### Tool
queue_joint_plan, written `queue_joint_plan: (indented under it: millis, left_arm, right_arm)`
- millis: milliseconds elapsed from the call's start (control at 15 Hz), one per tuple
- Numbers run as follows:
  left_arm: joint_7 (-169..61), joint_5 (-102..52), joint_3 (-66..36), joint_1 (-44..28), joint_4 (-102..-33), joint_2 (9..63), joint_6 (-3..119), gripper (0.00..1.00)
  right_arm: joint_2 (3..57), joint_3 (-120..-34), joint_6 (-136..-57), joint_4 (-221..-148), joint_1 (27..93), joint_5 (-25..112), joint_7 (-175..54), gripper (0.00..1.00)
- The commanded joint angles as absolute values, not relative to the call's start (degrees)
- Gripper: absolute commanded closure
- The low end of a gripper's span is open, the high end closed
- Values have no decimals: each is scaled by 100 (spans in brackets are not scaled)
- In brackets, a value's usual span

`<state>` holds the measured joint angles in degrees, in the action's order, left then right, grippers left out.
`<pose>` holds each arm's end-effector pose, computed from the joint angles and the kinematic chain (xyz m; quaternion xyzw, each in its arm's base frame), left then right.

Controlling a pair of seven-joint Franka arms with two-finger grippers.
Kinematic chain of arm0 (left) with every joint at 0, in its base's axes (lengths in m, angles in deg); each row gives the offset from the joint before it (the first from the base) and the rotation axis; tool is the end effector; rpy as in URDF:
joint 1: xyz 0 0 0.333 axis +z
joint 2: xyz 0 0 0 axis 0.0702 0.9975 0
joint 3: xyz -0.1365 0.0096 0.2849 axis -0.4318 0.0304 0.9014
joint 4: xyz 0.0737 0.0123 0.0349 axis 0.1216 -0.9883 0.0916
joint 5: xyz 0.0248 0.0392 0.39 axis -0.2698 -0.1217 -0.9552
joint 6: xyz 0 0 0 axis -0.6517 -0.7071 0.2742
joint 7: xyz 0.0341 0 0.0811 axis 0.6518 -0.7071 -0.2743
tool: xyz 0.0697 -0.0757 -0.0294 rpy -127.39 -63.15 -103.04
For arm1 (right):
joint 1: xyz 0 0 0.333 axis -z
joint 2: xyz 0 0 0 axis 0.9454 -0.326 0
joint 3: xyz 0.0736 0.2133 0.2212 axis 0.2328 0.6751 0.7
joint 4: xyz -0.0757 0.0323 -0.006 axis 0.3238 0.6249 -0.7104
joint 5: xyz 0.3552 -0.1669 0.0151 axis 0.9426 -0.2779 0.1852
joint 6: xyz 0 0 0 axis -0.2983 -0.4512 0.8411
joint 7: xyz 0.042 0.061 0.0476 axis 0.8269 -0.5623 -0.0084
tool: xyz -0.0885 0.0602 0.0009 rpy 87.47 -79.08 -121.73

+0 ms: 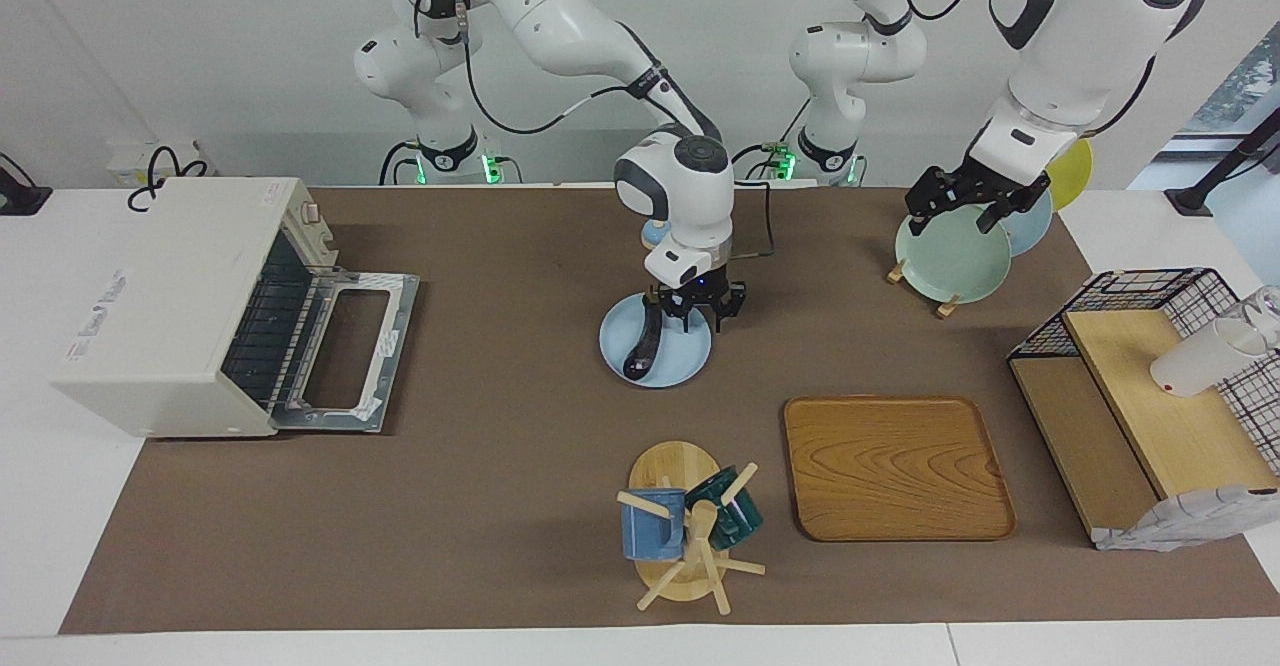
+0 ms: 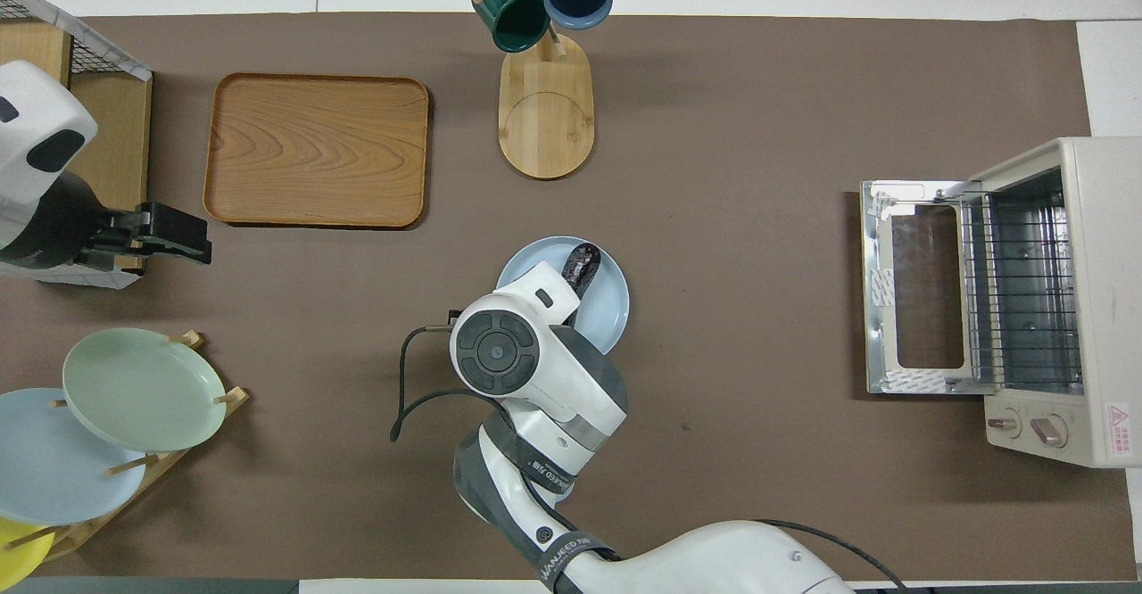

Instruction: Put eggplant into oven

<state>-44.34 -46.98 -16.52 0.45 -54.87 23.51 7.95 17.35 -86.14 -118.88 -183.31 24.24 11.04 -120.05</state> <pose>0.5296 -0.0797 0.5896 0.9981 -0.0170 -0.0570 0.0170 0.4748 0.4731 0.2920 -0.9955 0.0501 -0.0651 0.0468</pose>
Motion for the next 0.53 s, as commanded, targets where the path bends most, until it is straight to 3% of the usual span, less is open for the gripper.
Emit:
queue_joint_plan:
  millis: [0, 200, 467]
  left_arm:
    - [-4288, -4862, -1705, 60, -5381, 2275, 186, 0]
    - [-4183, -4880, -1722, 200, -4854, 2477, -141, 0]
    - [-3892, -4854, -1854, 446, -4826, 2442, -63, 0]
  right_arm:
    - [1956, -8615, -11945, -18600, 2430, 985, -11915, 100]
    - [1956, -8623, -11377, -18381, 2377, 609, -11889, 100]
    - [1964, -8623, -10171, -17932, 2430, -297, -11740, 100]
